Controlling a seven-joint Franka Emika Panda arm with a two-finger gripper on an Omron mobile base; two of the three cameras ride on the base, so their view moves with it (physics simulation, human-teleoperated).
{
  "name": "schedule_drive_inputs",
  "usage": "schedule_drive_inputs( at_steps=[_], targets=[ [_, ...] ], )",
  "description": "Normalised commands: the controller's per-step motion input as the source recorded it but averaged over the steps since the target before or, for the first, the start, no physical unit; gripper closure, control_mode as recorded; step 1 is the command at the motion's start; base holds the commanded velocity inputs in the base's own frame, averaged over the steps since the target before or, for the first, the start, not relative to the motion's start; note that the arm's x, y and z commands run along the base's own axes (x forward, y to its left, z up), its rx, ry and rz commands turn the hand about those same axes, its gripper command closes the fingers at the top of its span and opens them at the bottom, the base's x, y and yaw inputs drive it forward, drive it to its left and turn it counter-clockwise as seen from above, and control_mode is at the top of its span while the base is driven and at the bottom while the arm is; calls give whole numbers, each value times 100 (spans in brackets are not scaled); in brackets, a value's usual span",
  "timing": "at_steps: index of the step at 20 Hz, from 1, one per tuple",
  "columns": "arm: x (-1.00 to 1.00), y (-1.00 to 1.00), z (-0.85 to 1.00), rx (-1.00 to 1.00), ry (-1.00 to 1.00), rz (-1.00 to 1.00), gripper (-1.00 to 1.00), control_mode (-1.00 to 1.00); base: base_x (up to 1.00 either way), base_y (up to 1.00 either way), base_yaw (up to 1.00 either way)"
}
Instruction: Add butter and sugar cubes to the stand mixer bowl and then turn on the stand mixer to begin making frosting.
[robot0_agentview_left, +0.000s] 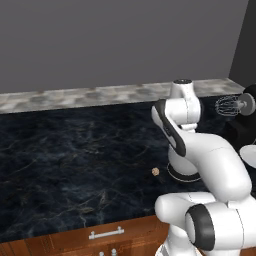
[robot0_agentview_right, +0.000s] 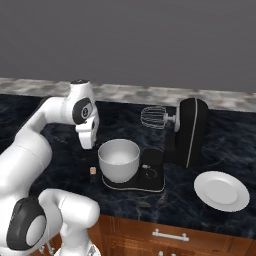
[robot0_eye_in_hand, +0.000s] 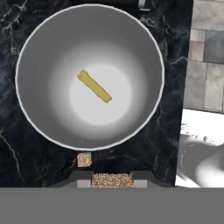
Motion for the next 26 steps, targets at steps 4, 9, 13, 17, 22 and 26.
schedule_drive_inputs(
  at_steps=[4,9,13,17,22,26],
  targets=[
    [0,-47,5,0,2,-3,100,-100,0,0,0],
    [4,-45,-11,3,0,0,100,-100,0,0,0],
    [8,-36,-42,3,1,0,100,-100,0,0,0],
    [1,-16,-48,0,0,0,100,-100,0,0,0],
    [17,0,-33,0,0,0,100,-100,0,0,0],
    [9,0,-39,0,0,0,100,-100,0,0,0]
  ],
)
